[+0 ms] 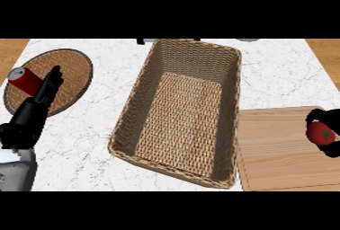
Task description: Pick the tomato from the cutting board and place it in the basket
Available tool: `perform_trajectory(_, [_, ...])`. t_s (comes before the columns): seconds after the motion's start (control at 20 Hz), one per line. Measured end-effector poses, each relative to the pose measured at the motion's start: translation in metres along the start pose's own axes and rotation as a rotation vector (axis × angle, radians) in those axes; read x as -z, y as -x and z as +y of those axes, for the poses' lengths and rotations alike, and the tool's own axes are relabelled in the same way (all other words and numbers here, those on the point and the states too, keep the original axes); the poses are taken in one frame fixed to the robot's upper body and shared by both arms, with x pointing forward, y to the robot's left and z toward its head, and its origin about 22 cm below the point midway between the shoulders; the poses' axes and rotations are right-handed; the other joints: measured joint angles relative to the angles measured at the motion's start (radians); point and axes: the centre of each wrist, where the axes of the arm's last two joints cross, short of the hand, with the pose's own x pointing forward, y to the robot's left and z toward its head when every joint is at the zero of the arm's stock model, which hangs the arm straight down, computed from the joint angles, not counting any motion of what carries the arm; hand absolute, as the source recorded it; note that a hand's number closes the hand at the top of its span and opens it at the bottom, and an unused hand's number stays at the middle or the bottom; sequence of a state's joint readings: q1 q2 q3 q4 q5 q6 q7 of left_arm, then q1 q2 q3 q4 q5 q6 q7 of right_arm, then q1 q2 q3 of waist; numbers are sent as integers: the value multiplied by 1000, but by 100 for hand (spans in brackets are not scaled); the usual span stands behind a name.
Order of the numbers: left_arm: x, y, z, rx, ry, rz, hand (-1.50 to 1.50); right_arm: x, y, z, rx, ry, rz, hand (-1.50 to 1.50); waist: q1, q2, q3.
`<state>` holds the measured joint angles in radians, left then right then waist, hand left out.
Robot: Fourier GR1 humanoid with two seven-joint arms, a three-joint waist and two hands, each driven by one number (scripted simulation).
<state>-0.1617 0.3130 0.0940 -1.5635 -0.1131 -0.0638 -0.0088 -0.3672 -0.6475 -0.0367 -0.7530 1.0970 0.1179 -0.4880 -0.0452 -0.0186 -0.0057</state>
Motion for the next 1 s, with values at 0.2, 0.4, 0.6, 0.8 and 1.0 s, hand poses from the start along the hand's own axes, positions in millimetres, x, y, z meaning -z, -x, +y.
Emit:
perform_trajectory(0.2, [-1, -1, 3, 3, 2, 4, 0, -4, -5, 2, 84, 161, 207, 150, -3, 1, 1])
perform_trajectory(0.4, [-1, -2, 5, 2, -3, 10, 0, -3, -20, -27, 214, 408, 245, 150, -11, -3, 2])
perform_trajectory(0.6, [-5, 3, 6, -2, -4, 18, 0, -1, -45, -66, 416, 640, 145, 150, -13, -7, 2])
perform_trajectory(0.8, [-6, 3, 8, 1, -4, 20, 0, -16, -70, -121, 554, 783, -6, 150, -12, -10, 2])
perform_trajectory(1.0, [-5, -1, 6, 0, 0, 13, 0, -50, -102, -168, 597, 842, -118, 150, -6, -7, 2])
